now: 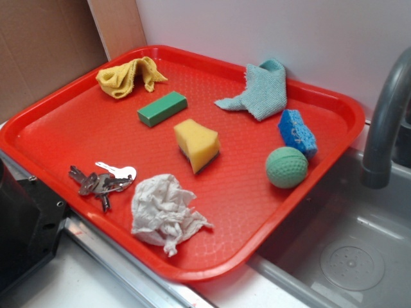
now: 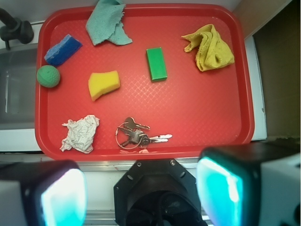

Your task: Grab the blue sponge.

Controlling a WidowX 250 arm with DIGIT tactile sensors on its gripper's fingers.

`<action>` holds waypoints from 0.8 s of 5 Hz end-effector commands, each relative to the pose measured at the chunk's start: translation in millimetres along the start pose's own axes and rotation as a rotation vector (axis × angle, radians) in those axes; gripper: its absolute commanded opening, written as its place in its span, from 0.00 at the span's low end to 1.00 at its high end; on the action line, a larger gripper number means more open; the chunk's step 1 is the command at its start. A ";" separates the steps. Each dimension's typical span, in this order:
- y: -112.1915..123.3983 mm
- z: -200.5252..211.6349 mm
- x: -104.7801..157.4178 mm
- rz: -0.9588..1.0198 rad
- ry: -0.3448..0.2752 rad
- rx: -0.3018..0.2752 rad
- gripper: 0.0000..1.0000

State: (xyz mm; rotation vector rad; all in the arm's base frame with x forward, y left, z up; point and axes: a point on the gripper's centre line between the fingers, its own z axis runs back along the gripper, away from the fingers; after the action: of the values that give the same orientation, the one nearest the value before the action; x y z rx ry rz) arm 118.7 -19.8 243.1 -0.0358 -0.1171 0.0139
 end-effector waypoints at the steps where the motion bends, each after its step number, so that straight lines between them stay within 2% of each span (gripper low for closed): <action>1: 0.0 0.0 0.0 0.000 0.000 0.000 1.00; 2: -46.3 -38.7 41.0 0.243 -0.056 0.061 1.00; 3: -62.5 -41.3 73.2 0.500 -0.094 0.014 1.00; 4: -62.5 -41.3 73.2 0.500 -0.094 0.014 1.00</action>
State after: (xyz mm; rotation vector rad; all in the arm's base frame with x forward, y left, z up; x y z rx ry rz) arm 188.8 -84.9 198.9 -0.0186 -0.1638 0.5132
